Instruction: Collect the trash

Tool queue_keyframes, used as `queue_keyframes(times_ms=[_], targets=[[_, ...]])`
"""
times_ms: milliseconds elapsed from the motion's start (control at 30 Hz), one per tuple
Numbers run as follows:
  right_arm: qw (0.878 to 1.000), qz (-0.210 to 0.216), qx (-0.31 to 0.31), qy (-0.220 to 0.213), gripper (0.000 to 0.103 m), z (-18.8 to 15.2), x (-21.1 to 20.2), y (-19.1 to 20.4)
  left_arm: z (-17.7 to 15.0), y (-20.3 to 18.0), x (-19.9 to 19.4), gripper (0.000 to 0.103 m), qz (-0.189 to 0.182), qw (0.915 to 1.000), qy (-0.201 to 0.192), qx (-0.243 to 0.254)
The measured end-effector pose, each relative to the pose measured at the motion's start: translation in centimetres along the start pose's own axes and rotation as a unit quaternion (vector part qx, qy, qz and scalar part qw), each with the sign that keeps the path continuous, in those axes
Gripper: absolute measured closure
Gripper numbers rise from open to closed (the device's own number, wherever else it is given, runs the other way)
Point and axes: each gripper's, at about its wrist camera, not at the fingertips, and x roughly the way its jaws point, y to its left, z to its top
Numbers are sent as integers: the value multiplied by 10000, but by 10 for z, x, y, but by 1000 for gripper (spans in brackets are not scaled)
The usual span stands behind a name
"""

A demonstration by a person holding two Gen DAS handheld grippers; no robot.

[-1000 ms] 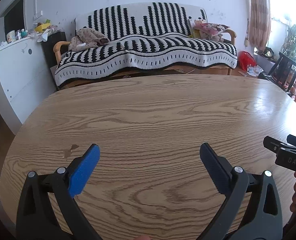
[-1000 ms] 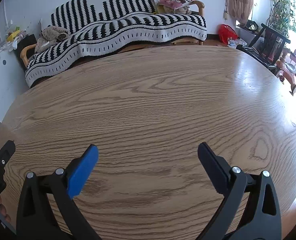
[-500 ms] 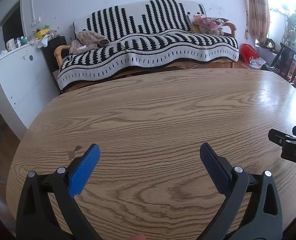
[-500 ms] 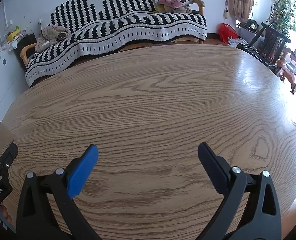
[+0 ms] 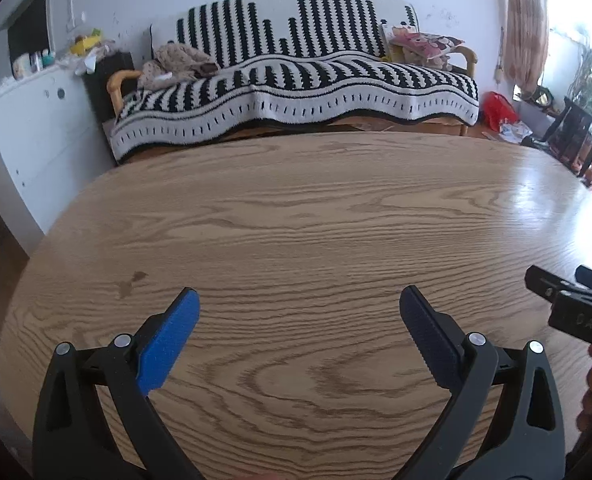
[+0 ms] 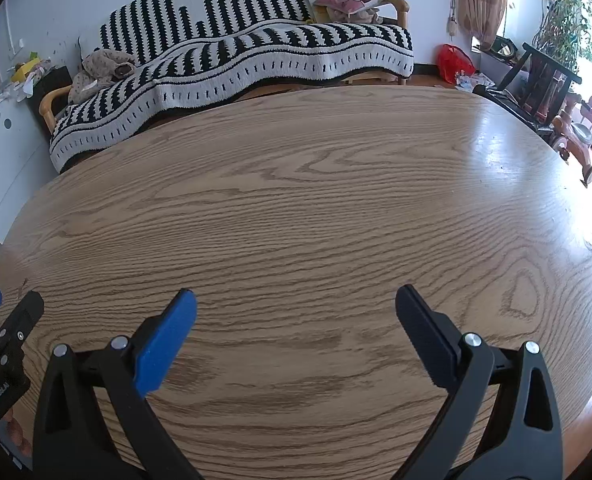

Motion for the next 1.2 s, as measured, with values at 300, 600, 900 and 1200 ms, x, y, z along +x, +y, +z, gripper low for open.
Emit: queue_keyframes(times_ms=[300,600,900,1200], targets=[[10000,11,16,22,7,-2,1,0,-2,-1,2,6,-49,9999,72,-72],[10000,13,27,27,7,-2,2,1,-3,-4,2,6,-52,10000,40,47],[10000,24,7,35,7,-2,2,1,-3,-10,1,6,-105,9999,-13,131],[10000,37,33,22,7,-2,1,1,-8,-19,-1,6,-377,9990,58,211]])
